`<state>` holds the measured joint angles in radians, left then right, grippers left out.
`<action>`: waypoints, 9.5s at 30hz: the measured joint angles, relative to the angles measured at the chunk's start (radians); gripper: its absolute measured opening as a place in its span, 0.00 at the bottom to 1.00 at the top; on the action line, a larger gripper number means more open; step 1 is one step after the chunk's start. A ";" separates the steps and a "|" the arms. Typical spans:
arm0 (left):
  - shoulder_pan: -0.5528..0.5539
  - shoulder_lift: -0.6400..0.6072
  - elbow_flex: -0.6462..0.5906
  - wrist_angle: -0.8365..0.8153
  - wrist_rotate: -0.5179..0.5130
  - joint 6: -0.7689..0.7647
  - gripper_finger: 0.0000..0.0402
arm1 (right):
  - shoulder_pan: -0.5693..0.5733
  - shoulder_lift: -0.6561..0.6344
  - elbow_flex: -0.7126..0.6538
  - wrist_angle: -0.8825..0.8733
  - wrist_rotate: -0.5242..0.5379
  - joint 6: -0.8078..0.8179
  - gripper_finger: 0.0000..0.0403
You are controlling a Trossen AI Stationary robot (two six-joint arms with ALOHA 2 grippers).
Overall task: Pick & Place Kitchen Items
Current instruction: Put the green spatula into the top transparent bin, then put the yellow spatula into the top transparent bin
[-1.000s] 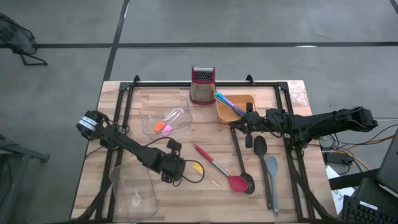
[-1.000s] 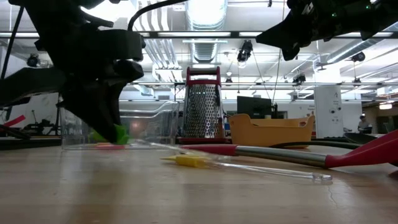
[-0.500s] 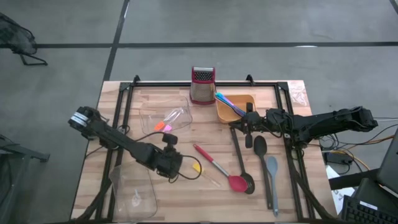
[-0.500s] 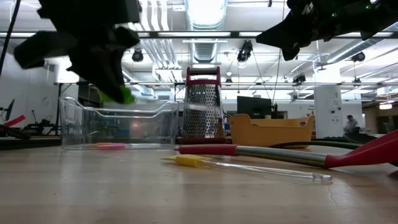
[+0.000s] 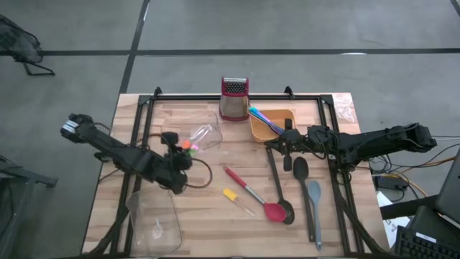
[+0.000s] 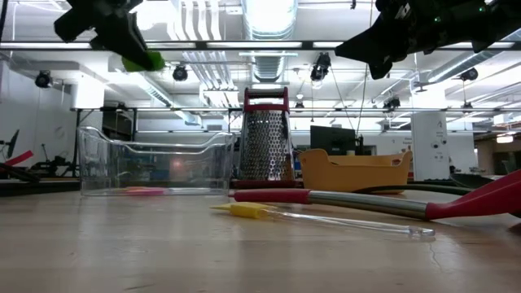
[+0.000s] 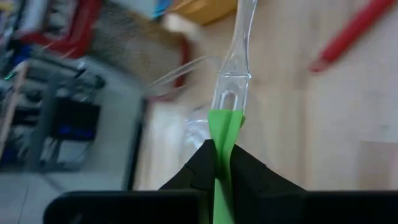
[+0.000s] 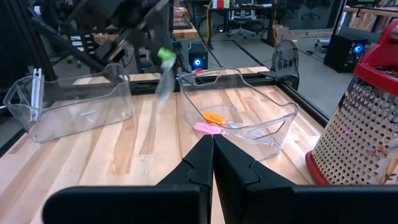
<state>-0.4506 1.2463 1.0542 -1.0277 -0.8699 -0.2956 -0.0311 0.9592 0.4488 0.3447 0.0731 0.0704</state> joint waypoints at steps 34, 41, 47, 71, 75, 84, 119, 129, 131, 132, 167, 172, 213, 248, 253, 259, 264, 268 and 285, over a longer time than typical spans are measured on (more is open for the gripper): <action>0.427 -0.091 -0.288 0.247 0.081 0.007 0.08 | 0.000 0.000 0.000 0.000 0.000 0.000 0.02; 0.482 -0.091 -0.344 0.373 0.162 0.038 0.15 | 0.000 0.000 0.000 0.000 0.000 0.000 0.02; 0.485 -0.091 -0.351 0.374 0.162 0.033 0.29 | 0.000 0.000 0.000 0.000 0.000 0.000 0.02; 0.288 -0.091 -0.321 0.633 0.311 0.297 0.47 | 0.000 0.000 0.000 0.000 0.000 0.000 0.02; 0.223 -0.079 -0.289 0.661 0.382 0.297 0.47 | 0.000 0.000 0.000 0.000 0.000 0.000 0.02; 0.161 0.059 -0.263 0.849 0.604 0.293 0.47 | 0.000 0.000 0.000 0.000 0.000 0.000 0.02; 0.073 0.480 -0.122 1.126 0.608 0.270 0.47 | 0.000 0.000 0.000 0.000 0.000 0.000 0.02; 0.073 0.482 -0.123 1.133 0.609 0.269 0.47 | 0.000 0.000 0.000 0.000 0.000 0.000 0.02; 0.073 0.482 -0.123 1.133 0.608 0.269 0.47 | 0.000 0.000 0.000 0.000 0.000 0.000 0.02; 0.073 0.482 -0.123 1.133 0.608 0.269 0.47 | 0.000 0.000 0.000 0.000 0.000 0.000 0.02; 0.141 0.534 -0.123 1.076 0.750 0.323 0.51 | 0.000 0.000 0.000 0.001 0.000 0.000 0.02; 0.151 0.565 -0.114 1.076 0.750 0.324 0.60 | 0.000 0.000 0.000 0.001 0.000 0.000 0.02; 0.166 0.612 -0.082 1.068 0.877 0.315 0.01 | 0.000 0.000 0.000 0.002 0.000 0.000 0.02; 0.170 0.738 -0.050 1.205 0.847 0.302 0.55 | 0.000 0.000 0.000 0.002 0.000 0.000 0.02; 0.185 0.801 -0.055 1.199 0.888 0.293 0.46 | 0.000 0.000 0.000 0.002 0.000 0.000 0.02; 0.187 0.824 -0.055 1.194 0.899 0.271 0.25 | 0.000 0.000 0.000 0.002 0.000 0.000 0.02; 0.187 0.787 -0.055 1.179 0.919 0.304 0.08 | 0.000 0.000 0.000 0.002 0.000 0.000 0.02; 0.187 0.737 -0.056 1.170 0.943 0.321 0.01 | 0.000 0.000 0.000 0.001 0.000 0.000 0.02; 0.169 0.475 -0.066 0.904 0.869 0.366 0.00 | 0.000 0.000 0.000 0.001 0.000 0.000 0.02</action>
<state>-0.2813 1.7215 0.9886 -0.1240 -0.0008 0.0700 -0.0311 0.9592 0.4488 0.3459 0.0729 0.0703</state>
